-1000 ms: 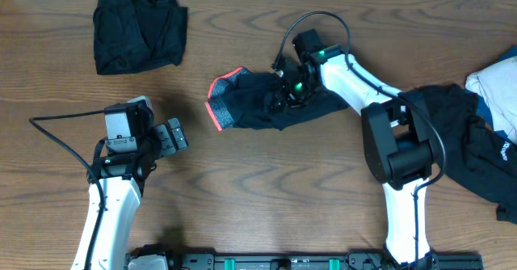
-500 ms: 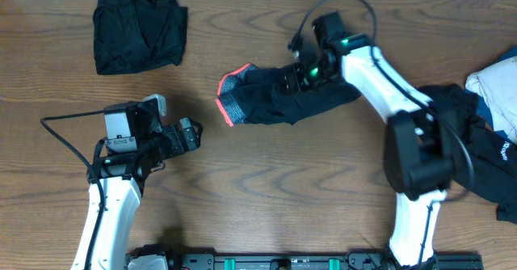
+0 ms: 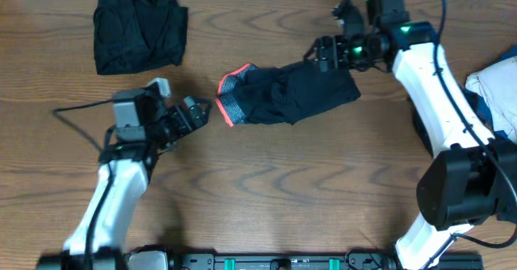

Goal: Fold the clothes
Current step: 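Grasp the red-trimmed waistband with the left gripper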

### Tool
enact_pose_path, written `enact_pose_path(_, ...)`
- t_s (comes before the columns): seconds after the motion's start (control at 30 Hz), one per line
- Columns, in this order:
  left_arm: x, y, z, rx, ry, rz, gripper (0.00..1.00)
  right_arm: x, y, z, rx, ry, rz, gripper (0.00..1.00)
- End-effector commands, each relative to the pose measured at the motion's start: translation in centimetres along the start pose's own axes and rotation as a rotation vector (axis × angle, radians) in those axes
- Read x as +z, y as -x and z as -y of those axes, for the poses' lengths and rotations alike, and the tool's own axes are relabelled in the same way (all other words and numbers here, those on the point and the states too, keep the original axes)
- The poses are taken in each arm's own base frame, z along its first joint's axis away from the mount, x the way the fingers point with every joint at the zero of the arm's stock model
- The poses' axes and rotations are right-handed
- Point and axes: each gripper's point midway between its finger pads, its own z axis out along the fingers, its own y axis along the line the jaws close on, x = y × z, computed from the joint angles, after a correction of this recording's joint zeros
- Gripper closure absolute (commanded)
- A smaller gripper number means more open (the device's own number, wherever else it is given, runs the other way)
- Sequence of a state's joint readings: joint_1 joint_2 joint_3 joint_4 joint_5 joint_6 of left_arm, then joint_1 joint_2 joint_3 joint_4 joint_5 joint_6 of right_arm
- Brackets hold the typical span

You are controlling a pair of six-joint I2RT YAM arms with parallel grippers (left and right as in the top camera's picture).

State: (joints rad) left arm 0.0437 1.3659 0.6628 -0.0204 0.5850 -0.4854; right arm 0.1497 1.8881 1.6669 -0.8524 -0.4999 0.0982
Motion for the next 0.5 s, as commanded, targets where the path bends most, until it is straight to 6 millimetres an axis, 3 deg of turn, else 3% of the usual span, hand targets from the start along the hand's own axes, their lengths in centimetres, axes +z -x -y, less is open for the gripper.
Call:
enact_pose_path(0.0, 2.1, -1.0, 0.6, -0.095, -0.046, -0.063, 0.02, -0.4, 0.1, 1.3, -0.004, -0.02, 0.002, 0.07)
enact_pose_path(0.17, 4.7, -1.2, 0.3, -0.13, -0.064, -0.073, 0.02, -1.1, -0.3, 2.7, 0.01, -0.035, -0.008, 0.07)
enact_pose_path(0.47, 7.5, -1.9, -0.5, -0.155, -0.075, -0.086, 0.02, -1.2, -0.9, 3.0, 0.006, -0.044, -0.033, 0.07)
